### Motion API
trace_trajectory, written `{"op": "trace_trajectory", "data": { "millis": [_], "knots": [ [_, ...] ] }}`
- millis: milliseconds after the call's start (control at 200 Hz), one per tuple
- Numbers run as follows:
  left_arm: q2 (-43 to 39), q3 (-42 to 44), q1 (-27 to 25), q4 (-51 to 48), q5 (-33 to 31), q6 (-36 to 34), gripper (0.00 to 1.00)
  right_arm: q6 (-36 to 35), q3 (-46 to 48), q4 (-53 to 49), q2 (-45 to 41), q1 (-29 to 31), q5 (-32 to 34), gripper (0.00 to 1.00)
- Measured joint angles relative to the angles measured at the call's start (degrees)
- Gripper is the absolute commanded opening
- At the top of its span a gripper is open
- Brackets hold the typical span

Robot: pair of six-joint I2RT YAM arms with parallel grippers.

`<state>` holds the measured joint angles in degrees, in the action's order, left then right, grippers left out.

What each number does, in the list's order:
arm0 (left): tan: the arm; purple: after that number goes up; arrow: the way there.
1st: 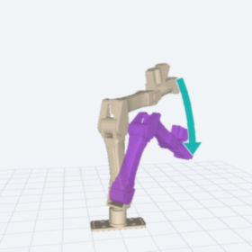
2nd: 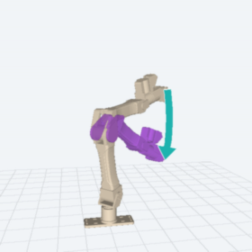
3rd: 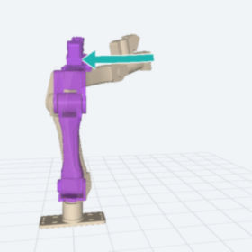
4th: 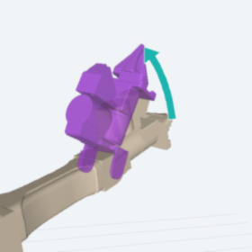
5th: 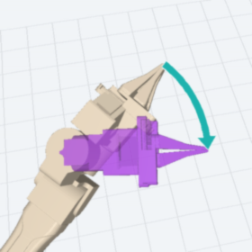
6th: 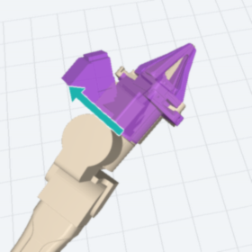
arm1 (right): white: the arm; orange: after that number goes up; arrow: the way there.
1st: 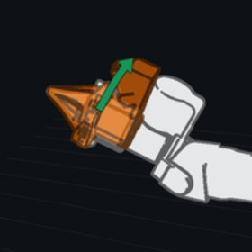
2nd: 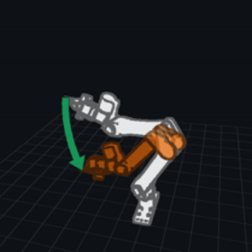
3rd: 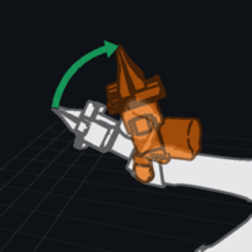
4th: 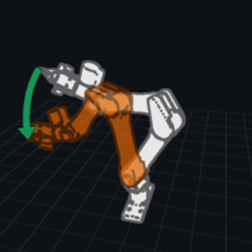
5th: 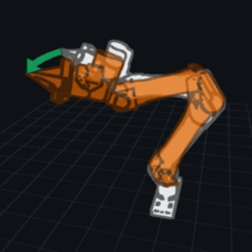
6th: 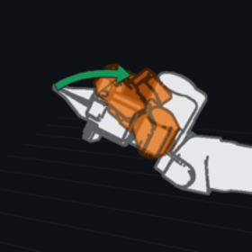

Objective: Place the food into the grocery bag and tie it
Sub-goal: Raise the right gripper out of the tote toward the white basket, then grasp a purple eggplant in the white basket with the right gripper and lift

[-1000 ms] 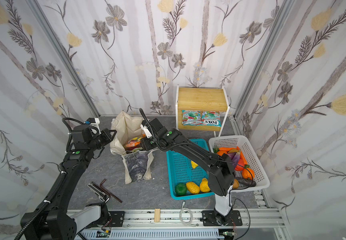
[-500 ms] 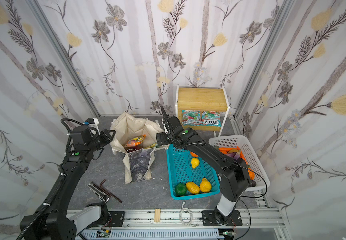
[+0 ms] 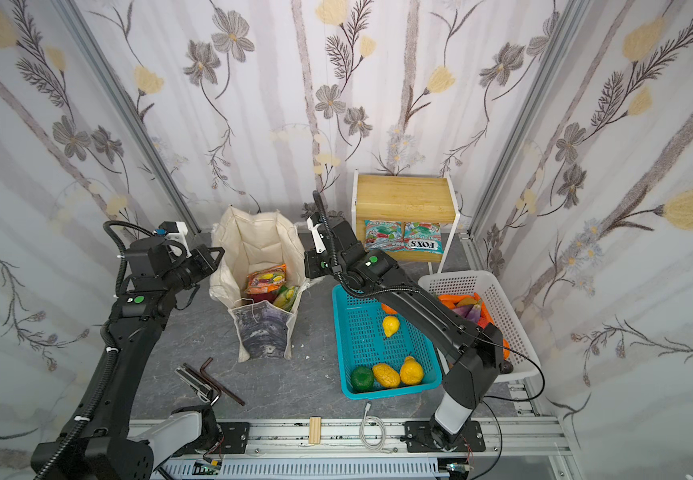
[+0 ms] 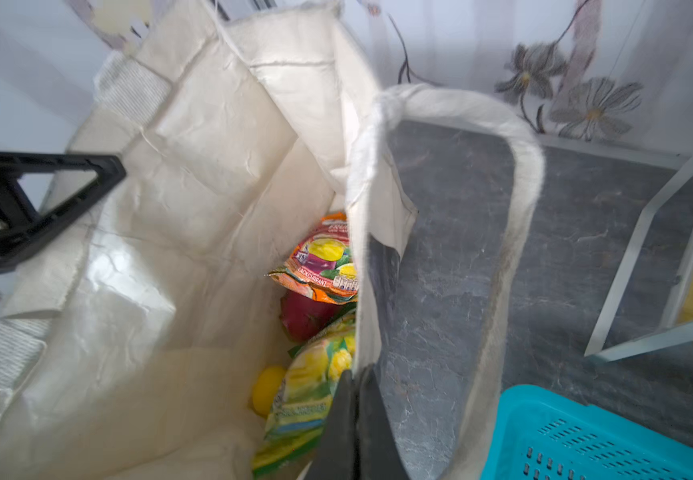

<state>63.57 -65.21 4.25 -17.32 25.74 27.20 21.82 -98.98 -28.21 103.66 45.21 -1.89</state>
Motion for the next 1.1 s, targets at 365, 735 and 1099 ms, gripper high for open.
{"op": "trace_trajectory", "data": {
  "millis": [365,735,1099],
  "knots": [
    [1.0,4.6,0.0,-4.3,-1.1,-0.8,0.00,-0.5,2.4,-2.0,1.4,-0.2,0.6,0.00],
    [0.5,9.8,-0.1,-1.3,-2.8,-1.8,0.00,0.6,12.0,-1.6,-7.7,-0.5,8.1,1.00],
    [-1.3,10.8,-0.2,0.6,-3.5,-2.8,0.00,7.4,26.7,-8.0,-31.8,-16.2,20.2,1.00]
  ]
}}
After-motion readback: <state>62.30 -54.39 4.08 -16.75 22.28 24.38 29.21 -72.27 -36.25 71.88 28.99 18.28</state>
